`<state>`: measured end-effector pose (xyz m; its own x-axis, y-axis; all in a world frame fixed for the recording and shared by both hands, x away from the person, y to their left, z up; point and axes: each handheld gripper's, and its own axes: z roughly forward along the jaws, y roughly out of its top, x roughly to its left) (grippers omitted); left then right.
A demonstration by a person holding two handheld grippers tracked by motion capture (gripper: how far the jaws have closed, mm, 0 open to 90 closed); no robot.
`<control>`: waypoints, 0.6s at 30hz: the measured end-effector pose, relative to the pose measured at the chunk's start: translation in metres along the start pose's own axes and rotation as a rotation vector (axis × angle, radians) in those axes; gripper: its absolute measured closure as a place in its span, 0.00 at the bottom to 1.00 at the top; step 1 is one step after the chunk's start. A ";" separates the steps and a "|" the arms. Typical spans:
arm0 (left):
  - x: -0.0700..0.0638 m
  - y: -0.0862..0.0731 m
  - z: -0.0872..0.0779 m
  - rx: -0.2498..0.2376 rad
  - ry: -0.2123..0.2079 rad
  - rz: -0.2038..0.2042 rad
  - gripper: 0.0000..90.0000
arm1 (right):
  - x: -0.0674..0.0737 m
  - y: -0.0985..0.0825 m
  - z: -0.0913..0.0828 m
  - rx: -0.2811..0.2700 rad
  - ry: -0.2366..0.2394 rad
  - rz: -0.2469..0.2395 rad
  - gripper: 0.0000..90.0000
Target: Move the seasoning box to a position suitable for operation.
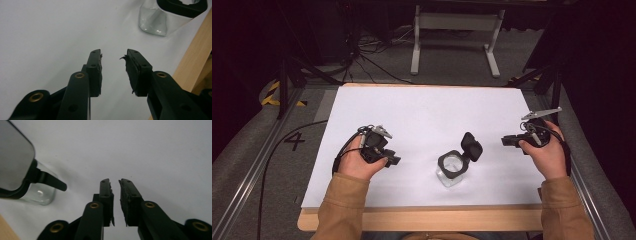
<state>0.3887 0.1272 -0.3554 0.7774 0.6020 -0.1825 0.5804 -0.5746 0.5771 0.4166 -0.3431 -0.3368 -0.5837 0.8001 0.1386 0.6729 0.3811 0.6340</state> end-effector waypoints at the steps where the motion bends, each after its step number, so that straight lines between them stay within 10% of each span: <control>1: -0.001 0.001 -0.001 -0.005 -0.001 0.007 0.75 | 0.003 0.000 -0.001 -0.012 0.035 -0.009 0.97; 5: -0.006 0.004 -0.002 -0.015 -0.014 0.019 0.75 | 0.008 0.001 -0.002 -0.052 0.110 -0.055 1.00; 18: -0.020 0.012 -0.005 -0.018 -0.069 0.062 0.75 | 0.027 0.003 -0.011 -0.109 0.137 -0.117 1.00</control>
<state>0.3785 0.1113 -0.3408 0.8267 0.5258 -0.2001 0.5268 -0.5987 0.6033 0.3980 -0.3255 -0.3230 -0.7163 0.6799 0.1568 0.5482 0.4093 0.7293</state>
